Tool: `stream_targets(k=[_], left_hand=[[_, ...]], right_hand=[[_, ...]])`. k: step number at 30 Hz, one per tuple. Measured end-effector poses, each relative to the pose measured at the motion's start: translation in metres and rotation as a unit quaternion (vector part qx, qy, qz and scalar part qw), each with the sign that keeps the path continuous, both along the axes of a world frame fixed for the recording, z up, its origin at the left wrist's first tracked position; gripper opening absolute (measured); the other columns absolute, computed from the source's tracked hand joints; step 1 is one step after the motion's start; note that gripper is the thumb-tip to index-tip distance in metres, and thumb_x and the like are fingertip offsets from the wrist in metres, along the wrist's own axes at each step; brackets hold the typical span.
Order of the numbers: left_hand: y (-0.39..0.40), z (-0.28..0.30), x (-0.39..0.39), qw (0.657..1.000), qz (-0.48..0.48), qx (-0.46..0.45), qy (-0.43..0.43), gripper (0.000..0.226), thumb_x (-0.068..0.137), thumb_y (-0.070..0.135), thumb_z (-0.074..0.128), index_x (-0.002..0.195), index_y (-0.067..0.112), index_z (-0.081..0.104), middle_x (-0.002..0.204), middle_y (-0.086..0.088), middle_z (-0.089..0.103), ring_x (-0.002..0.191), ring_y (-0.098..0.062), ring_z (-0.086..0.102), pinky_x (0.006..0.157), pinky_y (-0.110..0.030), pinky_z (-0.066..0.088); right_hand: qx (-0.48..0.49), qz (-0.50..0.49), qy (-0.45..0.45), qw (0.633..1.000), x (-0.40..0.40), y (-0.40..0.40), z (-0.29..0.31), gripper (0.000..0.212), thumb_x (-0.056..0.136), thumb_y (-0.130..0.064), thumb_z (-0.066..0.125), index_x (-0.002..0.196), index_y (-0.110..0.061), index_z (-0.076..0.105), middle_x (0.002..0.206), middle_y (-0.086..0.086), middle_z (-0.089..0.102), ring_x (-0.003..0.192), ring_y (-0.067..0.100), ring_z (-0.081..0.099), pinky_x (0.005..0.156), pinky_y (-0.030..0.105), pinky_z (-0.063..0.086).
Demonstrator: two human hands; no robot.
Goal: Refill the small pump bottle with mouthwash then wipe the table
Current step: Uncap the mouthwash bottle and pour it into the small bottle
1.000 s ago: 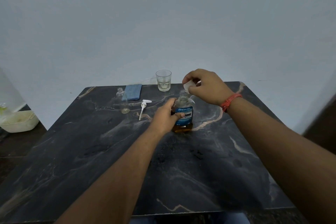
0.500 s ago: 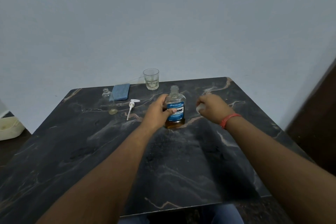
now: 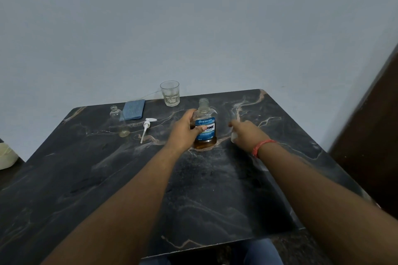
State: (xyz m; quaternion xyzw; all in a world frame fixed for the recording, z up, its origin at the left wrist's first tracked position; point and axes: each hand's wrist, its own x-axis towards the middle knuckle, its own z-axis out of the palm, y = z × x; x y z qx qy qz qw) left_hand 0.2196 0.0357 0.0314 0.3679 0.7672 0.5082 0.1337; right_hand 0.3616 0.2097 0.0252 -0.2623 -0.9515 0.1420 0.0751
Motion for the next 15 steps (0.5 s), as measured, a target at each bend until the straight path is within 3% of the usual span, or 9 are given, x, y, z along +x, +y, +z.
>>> stream_targets(k=[3, 7, 12, 15], left_hand=[[0.000, 0.000, 0.002, 1.000, 0.006, -0.002, -0.010, 0.048, 0.093, 0.019, 0.068, 0.135, 0.027, 0.048, 0.139, 0.003, 0.058, 0.125, -0.016, 0.057, 0.095, -0.035, 0.055], [-0.004, -0.002, 0.004, 1.000, -0.001, 0.004, -0.023, 0.050, 0.093, 0.014, 0.067, 0.137, 0.025, 0.047, 0.138, 0.004, 0.059, 0.126, -0.014, 0.056, 0.100, -0.037, 0.052], [-0.021, -0.014, 0.004, 0.999, -0.011, 0.012, -0.029, 0.058, 0.094, 0.014, 0.065, 0.145, 0.021, 0.039, 0.143, 0.000, 0.054, 0.132, -0.015, 0.051, 0.093, -0.022, 0.047], [-0.036, -0.022, -0.002, 0.998, 0.023, -0.040, 0.045, 0.064, 0.097, 0.031, 0.061, 0.152, 0.024, 0.029, 0.152, 0.004, 0.046, 0.139, -0.018, 0.043, 0.109, -0.042, 0.040]], right_hand=[[-0.010, -0.008, 0.009, 1.000, 0.002, -0.002, -0.005, 0.041, 0.093, -0.017, 0.047, 0.133, -0.025, 0.045, 0.113, 0.017, 0.058, 0.094, 0.029, 0.060, 0.089, 0.040, 0.052], [-0.013, -0.002, 0.019, 1.000, 0.007, -0.006, -0.003, 0.052, 0.090, -0.018, 0.050, 0.140, -0.023, 0.040, 0.126, 0.011, 0.057, 0.117, 0.027, 0.050, 0.098, 0.044, 0.048], [-0.006, -0.006, 0.094, 0.996, 0.013, -0.009, 0.000, 0.061, 0.086, -0.021, 0.058, 0.143, -0.019, 0.038, 0.139, 0.006, 0.050, 0.131, 0.025, 0.039, 0.107, 0.041, 0.040], [-0.002, -0.019, 0.151, 0.988, 0.012, -0.015, 0.000, 0.064, 0.085, -0.020, 0.063, 0.144, -0.017, 0.038, 0.145, 0.006, 0.045, 0.137, 0.025, 0.035, 0.113, 0.040, 0.033]])
